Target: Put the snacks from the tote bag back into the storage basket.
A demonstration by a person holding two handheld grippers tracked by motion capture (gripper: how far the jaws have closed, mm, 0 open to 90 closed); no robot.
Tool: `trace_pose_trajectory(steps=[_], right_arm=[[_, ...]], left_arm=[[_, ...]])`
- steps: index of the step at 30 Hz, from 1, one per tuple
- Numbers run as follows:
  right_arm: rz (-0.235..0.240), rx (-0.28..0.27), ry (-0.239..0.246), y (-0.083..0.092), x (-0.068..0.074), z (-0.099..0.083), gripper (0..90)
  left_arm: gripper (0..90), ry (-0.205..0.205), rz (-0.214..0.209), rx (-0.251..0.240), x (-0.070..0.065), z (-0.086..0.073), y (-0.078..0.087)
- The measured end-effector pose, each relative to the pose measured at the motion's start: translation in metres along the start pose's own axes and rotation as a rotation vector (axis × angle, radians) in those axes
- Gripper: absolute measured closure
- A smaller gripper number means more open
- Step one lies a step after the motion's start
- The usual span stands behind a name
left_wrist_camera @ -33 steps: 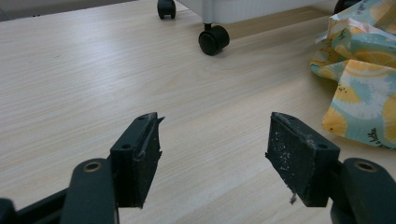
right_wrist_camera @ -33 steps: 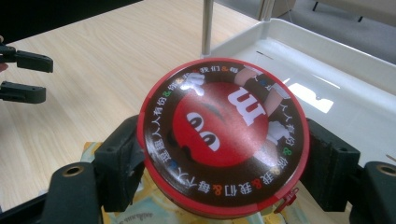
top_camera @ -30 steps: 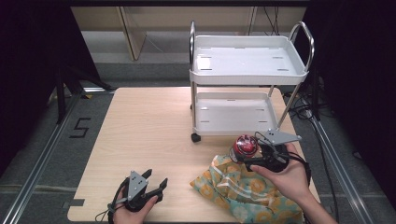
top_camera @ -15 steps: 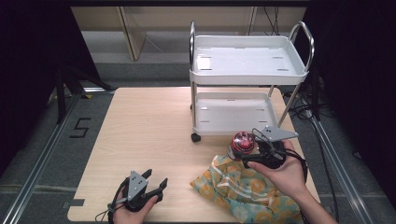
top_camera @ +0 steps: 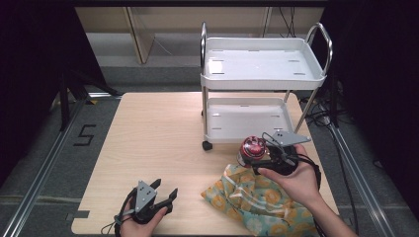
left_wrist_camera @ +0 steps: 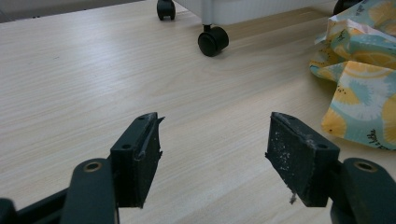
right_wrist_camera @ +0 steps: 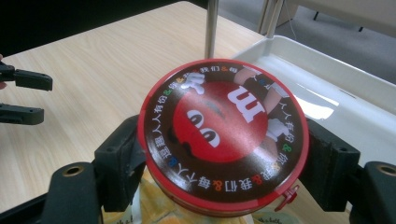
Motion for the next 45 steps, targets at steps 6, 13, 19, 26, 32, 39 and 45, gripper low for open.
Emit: trace_pose_trajectory(steps=[6,13,19,26,32,39,45], right_arm=[[-0.012,-0.009,0.016,-0.003,-0.001,0.002,26.4],[0.016,0.002,0.001,-0.006,0.0,0.003,26.4],[0.0,-0.018,0.005,-0.009,-0.001,0.007,26.4],[0.01,-0.008,0.009,-0.012,-0.001,0.009,26.5],[-0.004,-0.016,-0.002,-0.014,-0.002,0.01,26.4],[0.0,-0.006,0.008,-0.016,-0.003,0.012,26.4],[-0.003,-0.015,0.012,-0.018,-0.004,0.014,26.4]], left_arm=[[34.0,-0.004,-0.001,-0.001,0.0,0.0,0.0],[34.1,-0.003,0.0,-0.001,0.0,0.0,0.0],[34.1,-0.003,0.004,0.0,0.001,0.0,0.0],[34.1,-0.003,0.007,0.002,0.001,0.0,0.001],[34.1,0.004,0.001,-0.008,0.0,0.0,0.0],[34.1,-0.003,0.006,0.001,0.001,0.0,0.001],[34.1,-0.003,0.008,0.001,0.001,0.0,0.001]])
Point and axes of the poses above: each handheld gripper's, and its own axes: y roughly backward along the jaws, z roughly out of its top, x roughly to its left, the point moved 4 cm from there along -y, roughly forward along the jaws, and after that the axes turned 7 degrees about x, right-handed, at the moved point
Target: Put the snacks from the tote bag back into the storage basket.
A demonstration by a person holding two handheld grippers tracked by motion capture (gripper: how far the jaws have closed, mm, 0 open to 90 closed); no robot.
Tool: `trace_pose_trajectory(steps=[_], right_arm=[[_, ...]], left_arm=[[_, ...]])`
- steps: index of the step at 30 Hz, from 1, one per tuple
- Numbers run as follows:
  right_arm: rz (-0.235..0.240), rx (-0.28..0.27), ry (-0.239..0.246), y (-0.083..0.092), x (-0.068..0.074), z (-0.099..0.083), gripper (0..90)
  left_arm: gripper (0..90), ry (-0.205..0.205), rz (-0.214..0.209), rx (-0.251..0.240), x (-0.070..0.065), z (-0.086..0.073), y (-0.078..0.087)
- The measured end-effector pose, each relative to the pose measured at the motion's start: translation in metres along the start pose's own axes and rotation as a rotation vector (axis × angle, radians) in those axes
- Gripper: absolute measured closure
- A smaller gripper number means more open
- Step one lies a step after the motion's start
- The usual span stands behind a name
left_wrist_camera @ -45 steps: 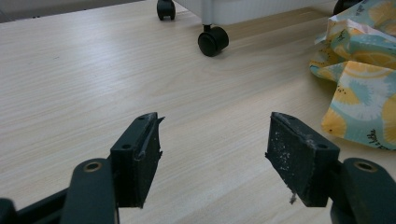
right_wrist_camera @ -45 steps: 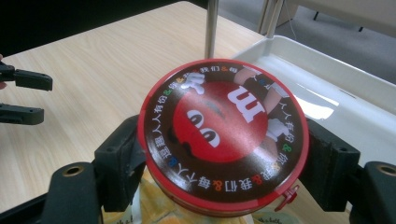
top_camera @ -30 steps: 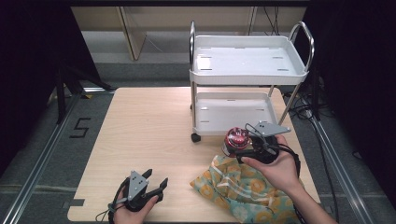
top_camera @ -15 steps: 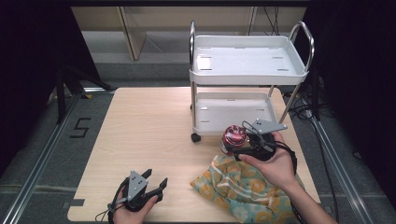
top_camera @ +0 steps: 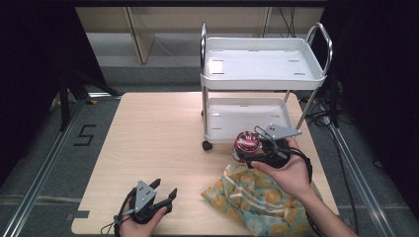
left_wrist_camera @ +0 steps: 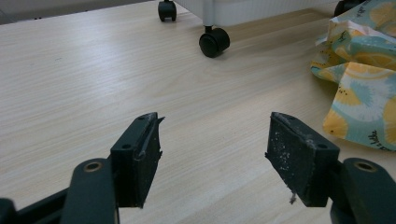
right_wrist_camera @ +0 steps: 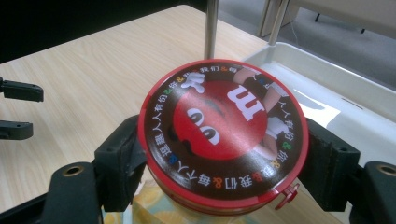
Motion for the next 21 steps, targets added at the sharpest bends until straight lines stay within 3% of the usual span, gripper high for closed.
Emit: trace_pose_trajectory(steps=[3,4,7,8,11,13,14,18,19,21], right_arm=[[0.013,0.014,-0.027,0.0004,0.0022,0.0009,26.4],[0.005,0.002,-0.003,-0.0006,-0.0002,0.0021,26.4],[0.011,0.01,-0.029,-0.0015,0.0021,0.0022,26.4],[-0.005,-0.005,-0.002,-0.0023,-0.0005,0.003,26.4],[0.003,0.003,-0.018,-0.0034,0.0005,0.0032,26.4],[-0.008,-0.006,0.001,-0.0038,-0.0015,0.0041,26.4],[0.0,-0.001,-0.025,-0.0045,0.0003,0.0042,26.5],[0.002,-0.004,0.006,-0.006,-0.0018,0.0057,26.4],[0.005,0.007,-0.015,-0.006,0.0002,0.0055,26.4],[0.007,0.006,-0.011,-0.0073,-0.0004,0.0065,26.4]], left_arm=[[34.1,0.002,-0.001,-0.001,0.0,0.0,0.0],[34.1,-0.001,0.0,0.0,0.0002,0.0001,0.0002],[34.1,-0.003,-0.001,0.001,0.0003,0.0,0.0003],[34.1,-0.004,-0.001,0.0,0.0004,0.0,0.0002],[34.1,-0.005,-0.001,0.001,0.0005,0.0001,0.0002],[34.1,-0.004,-0.001,0.0,0.0005,0.0001,0.0002],[34.1,-0.002,-0.002,0.0,0.0004,0.0001,0.0001],[34.1,-0.005,-0.001,0.001,0.0005,0.0001,0.0002],[34.1,-0.004,-0.001,0.0,0.0005,0.0001,0.0002],[34.2,-0.004,-0.001,0.0,0.0005,0.0001,0.0003]])
Point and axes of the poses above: each handheld gripper's, and its own axes: y roughly backward along the jaws, z roughly out of its top, x roughly to its left, the point moved 4 cm from there along -y, roughly forward along the jaws, and after that the axes turned 7 degrees about x, right-handed, at the moved point
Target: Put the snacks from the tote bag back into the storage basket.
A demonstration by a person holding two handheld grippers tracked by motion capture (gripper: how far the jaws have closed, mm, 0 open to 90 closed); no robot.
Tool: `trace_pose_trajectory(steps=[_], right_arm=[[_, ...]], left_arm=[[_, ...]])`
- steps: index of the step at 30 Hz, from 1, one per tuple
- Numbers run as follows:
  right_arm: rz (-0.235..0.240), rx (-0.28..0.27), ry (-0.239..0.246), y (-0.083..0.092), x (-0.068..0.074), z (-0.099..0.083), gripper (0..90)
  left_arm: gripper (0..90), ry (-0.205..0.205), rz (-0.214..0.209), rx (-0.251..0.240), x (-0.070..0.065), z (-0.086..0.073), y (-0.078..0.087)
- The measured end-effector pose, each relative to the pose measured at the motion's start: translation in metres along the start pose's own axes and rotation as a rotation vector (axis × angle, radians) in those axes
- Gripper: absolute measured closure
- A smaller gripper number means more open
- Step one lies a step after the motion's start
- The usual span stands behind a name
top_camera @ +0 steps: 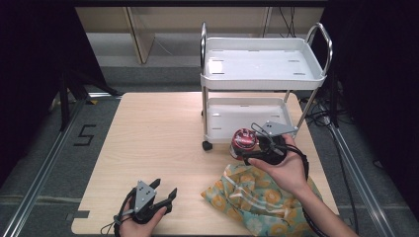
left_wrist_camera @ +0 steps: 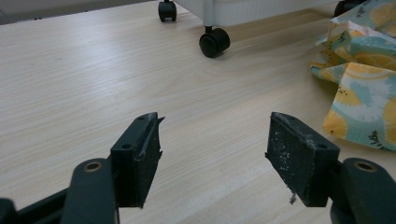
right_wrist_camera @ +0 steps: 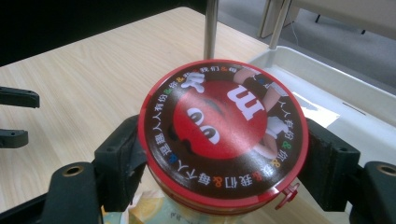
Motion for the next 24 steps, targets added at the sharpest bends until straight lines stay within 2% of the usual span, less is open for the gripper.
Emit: trace_pose_trajectory(steps=[1,2,5,6,7,9,11,15,16,19,24], right_arm=[[-0.016,-0.004,0.019,0.0,-0.002,0.001,26.4],[-0.002,-0.003,0.005,-0.001,0.0,0.001,26.4],[-0.002,-0.006,0.017,-0.003,0.0,0.003,26.4],[0.0,0.005,-0.014,-0.002,0.001,0.003,26.4],[0.002,-0.006,0.014,-0.003,0.0,0.005,26.4],[-0.006,-0.007,-0.001,-0.004,0.001,0.006,26.4],[-0.005,-0.014,0.027,-0.005,-0.001,0.008,26.5],[-0.002,-0.007,-0.009,-0.006,0.002,0.009,26.4],[-0.006,-0.008,0.009,-0.007,0.0,0.009,26.5],[-0.005,-0.004,0.015,-0.007,0.0,0.01,26.4],[0.0,0.0,0.002,-0.009,0.0,0.011,26.4]], left_arm=[[34.1,0.001,0.0,-0.001,0.0,0.0,0.0],[34.1,0.0,0.0,-0.002,0.0,0.0,0.0],[34.2,0.0,0.0,-0.001,0.0,0.0,0.0],[34.1,0.0,0.0,-0.001,0.0,0.0,0.0],[34.2,0.0,0.0,-0.001,0.0,0.0,0.0],[34.1,0.0,-0.001,-0.001,0.0,0.0,0.0],[34.2,0.0,0.0,-0.001,0.0,0.0,0.0],[34.2,-0.001,0.0,-0.002,0.0,0.0,0.0],[34.1,-0.001,0.0,-0.001,0.0,0.0,0.0],[34.1,0.001,0.0,-0.001,0.0,0.0,0.0],[34.2,0.001,0.0,-0.001,0.0,0.0,0.0]])
Point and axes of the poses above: each handheld gripper's, and its own axes: y roughly backward along the jaws, z roughly out of its top, x roughly to its left, the point moved 4 cm from there along -y, roughly forward along the jaws, and after that the axes turned 7 degrees about x, right-handed, at the moved point
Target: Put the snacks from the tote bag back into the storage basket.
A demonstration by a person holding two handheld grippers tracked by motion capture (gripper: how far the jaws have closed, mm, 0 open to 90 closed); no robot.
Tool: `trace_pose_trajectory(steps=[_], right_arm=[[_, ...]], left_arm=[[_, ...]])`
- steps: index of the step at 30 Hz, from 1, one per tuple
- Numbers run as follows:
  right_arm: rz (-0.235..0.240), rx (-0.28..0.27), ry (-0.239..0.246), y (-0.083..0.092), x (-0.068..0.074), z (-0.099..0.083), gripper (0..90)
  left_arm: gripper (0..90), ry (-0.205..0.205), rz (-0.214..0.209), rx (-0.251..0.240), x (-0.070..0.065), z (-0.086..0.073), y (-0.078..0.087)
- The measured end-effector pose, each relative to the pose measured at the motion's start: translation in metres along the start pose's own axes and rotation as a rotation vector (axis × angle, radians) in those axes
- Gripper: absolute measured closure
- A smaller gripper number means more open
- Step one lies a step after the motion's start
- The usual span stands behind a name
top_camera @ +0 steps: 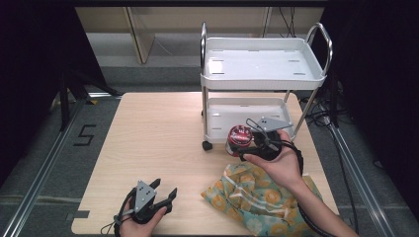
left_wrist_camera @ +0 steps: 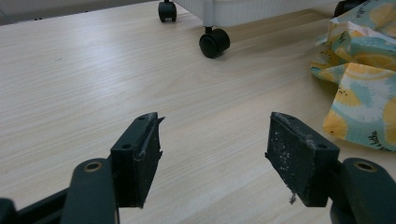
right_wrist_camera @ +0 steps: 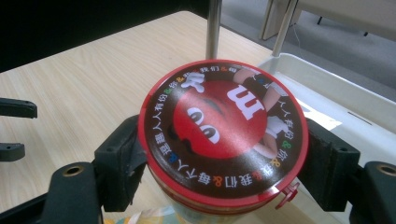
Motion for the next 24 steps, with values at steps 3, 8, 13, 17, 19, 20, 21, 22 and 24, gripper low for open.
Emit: trace_pose_trajectory(steps=[3,8,13,17,19,20,21,22,24], right_arm=[[0.001,-0.006,0.01,-0.002,-0.002,0.001,26.4],[0.006,0.002,0.003,-0.004,-0.002,0.002,26.4],[0.006,0.008,-0.01,-0.005,-0.001,0.003,26.4],[0.007,0.004,-0.007,-0.008,-0.002,0.003,26.4],[0.008,0.001,0.018,-0.009,-0.003,0.004,26.4],[0.001,0.005,0.009,-0.009,-0.003,0.005,26.5],[0.016,0.008,-0.005,-0.01,-0.002,0.005,26.4],[0.008,0.001,-0.005,-0.01,-0.002,0.006,26.4],[0.015,0.007,0.002,-0.011,-0.001,0.007,26.4]], left_arm=[[34.2,0.011,-0.002,-0.008,-0.001,0.0,-0.001],[34.2,0.007,-0.003,-0.004,-0.001,0.0,-0.001],[34.2,0.015,-0.007,-0.005,-0.001,0.0,-0.001],[34.2,0.002,-0.008,-0.004,0.0,0.0,-0.001],[34.2,0.002,-0.008,-0.005,0.0,0.0,-0.001],[34.1,0.002,-0.008,-0.005,0.0,0.0,-0.001],[34.1,0.002,-0.008,-0.004,0.0,0.0,-0.001],[34.2,0.01,-0.01,-0.01,-0.001,0.0,-0.002],[34.2,0.02,-0.005,-0.002,-0.001,0.0,-0.001]])
Point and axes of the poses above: each handheld gripper's, and its own axes: y roughly backward along the jaws, z roughly out of its top, x roughly to its left, the point moved 4 cm from there along -y, roughly forward along the jaws, and after that the axes turned 7 degrees about x, right-handed, at the moved point
